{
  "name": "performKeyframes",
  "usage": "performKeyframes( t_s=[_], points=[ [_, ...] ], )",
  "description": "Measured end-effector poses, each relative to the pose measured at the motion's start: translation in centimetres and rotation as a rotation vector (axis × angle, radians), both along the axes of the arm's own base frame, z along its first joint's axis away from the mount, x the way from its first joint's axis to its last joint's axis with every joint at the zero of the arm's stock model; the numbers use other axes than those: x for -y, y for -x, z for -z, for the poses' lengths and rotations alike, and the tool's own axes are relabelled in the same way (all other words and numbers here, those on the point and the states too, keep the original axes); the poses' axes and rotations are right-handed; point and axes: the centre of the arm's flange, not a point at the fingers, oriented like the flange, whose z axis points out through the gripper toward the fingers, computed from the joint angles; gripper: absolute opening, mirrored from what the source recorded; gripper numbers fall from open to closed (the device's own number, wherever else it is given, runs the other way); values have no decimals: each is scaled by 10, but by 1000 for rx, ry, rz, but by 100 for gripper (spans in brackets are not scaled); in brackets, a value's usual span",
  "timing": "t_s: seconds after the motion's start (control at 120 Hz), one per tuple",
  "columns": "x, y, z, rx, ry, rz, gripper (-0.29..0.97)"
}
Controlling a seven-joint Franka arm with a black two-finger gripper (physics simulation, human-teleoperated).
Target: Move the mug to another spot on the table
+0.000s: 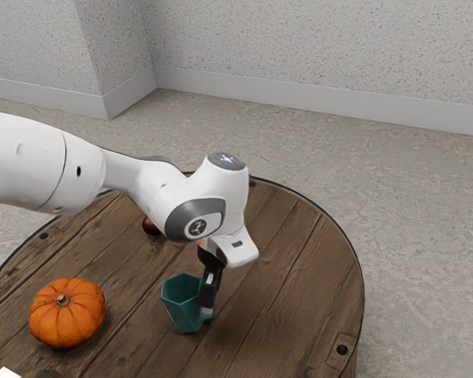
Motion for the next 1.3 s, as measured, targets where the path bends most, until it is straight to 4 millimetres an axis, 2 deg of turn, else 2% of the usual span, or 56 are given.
performKeyframes(
  t_s=[0.208, 0.7, 0.875, 1.125, 1.3],
  points=[
    [-1, -1, 8, 0, 4, 7, 65],
    [-3, -5, 6, 28, 2, -31, 11],
    [-4, -7, 0, 23, -37, -82, 4],
    [-5, -14, -7, 8, -180, -120, -3],
    [-5, -29, -3, 0, -258, -169, -5]
  ],
)
